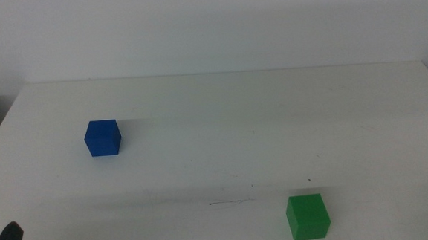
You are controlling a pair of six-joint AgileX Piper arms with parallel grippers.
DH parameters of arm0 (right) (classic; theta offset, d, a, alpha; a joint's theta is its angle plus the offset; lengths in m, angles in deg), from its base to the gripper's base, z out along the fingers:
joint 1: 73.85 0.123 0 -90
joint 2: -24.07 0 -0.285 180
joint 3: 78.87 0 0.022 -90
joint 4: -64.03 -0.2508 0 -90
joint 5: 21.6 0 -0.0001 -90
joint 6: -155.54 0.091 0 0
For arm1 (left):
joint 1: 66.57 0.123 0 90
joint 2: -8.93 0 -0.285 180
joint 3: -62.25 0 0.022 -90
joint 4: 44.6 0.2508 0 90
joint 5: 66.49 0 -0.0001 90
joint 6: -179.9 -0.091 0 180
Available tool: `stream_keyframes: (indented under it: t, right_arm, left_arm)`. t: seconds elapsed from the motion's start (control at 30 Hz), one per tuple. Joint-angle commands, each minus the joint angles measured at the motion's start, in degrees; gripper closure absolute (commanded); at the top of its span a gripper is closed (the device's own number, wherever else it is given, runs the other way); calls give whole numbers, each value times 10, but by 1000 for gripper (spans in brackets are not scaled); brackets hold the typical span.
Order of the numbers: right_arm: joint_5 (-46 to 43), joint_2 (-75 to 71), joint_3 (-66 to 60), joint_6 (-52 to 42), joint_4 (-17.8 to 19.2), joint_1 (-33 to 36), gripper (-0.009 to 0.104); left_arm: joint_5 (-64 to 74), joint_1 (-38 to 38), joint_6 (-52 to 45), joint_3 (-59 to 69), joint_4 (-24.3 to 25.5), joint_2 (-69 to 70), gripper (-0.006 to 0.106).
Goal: Stack red cubes first, then green, then blue cubes in a specific spot.
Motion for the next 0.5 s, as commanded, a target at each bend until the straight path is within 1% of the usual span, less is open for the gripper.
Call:
stream_keyframes:
  t: [0.0,0.13,0.27,0.47]
  right_arm:
    - [-28,4,28,-3,7,1,5]
    - [59,38,99,-3,-2,1,5]
    - [144,93,183,-3,-3,1,5]
    - [265,208,318,-3,-3,1,5]
  left_arm:
    - [-46,1,5,0,-2,12,7]
    - [-46,1,5,0,-2,12,7]
    - [-46,1,5,0,-2,12,7]
    - [-46,1,5,0,-2,12,7]
